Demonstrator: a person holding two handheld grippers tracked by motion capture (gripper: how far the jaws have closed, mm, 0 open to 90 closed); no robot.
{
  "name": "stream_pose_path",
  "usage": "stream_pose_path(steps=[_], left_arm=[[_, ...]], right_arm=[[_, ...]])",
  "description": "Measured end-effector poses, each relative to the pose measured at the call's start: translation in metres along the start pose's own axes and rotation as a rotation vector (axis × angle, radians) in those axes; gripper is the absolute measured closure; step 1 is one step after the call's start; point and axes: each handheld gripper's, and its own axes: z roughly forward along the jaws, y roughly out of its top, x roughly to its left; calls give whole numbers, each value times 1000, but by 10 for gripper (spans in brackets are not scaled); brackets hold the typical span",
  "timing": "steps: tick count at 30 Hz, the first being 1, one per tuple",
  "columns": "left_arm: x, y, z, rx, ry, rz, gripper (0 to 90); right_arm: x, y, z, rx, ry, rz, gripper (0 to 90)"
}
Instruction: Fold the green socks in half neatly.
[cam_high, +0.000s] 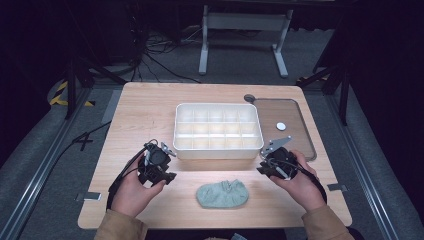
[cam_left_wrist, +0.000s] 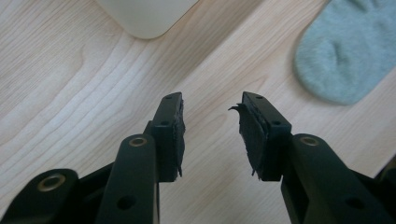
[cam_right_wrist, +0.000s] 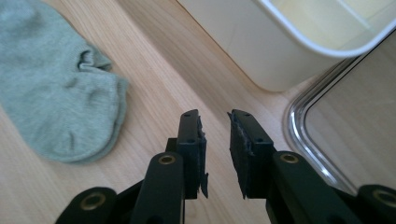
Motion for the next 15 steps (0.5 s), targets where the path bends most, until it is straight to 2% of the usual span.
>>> stream_pose_path(steps=[2,4,6,15], left_arm=[[-1,2,-2,-5,4,9,613],[-2,3,-4,-6,-5,-3,612],[-4,5,-6,-18,-8,13,611],[-18,14,-10,-44,-45,61,597]], right_arm=[[-2,-2,-1,0,24,38,739],[-2,-4,-3,-9,19,45,739],[-2,-6,-5,-17,30,60,740],[1,-7,-8,-37,37,48,740]])
